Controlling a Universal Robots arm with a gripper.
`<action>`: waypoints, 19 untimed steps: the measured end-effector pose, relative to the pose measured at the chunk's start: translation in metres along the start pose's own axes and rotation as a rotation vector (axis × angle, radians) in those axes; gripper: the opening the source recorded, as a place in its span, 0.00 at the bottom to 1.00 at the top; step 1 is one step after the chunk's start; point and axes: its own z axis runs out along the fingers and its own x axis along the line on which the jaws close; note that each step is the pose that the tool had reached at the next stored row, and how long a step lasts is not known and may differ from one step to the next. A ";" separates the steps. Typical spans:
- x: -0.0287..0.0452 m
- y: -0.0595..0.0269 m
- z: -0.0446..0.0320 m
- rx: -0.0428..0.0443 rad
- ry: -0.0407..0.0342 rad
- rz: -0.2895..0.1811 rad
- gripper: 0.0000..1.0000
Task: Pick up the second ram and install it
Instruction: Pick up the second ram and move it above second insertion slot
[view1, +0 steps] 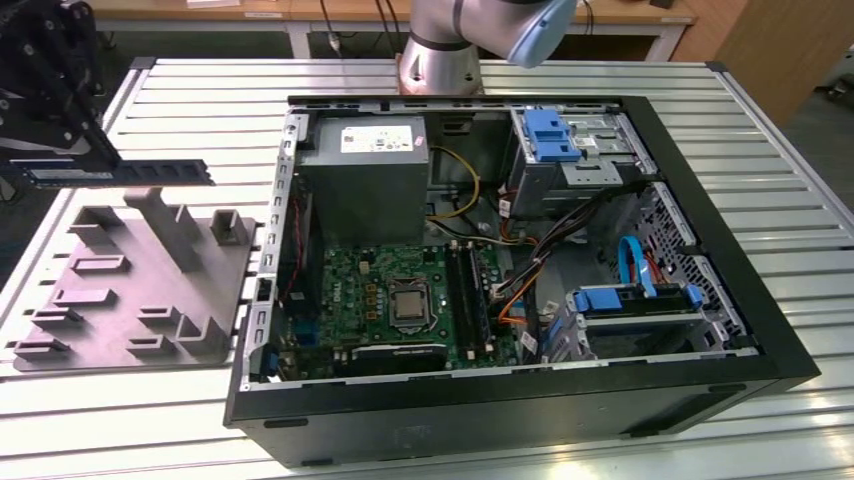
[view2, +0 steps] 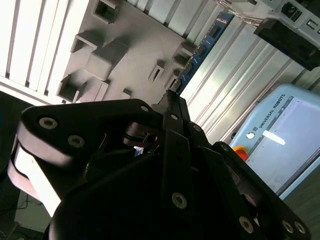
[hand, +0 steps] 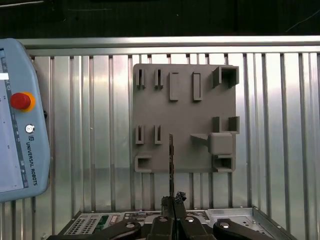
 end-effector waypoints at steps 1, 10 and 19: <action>-0.0001 -0.0026 0.0000 0.0000 0.0000 0.000 0.12; -0.0011 -0.0299 -0.0004 0.0000 0.0000 0.000 0.12; -0.0023 -0.0591 0.0000 0.0000 -0.0001 -0.001 0.12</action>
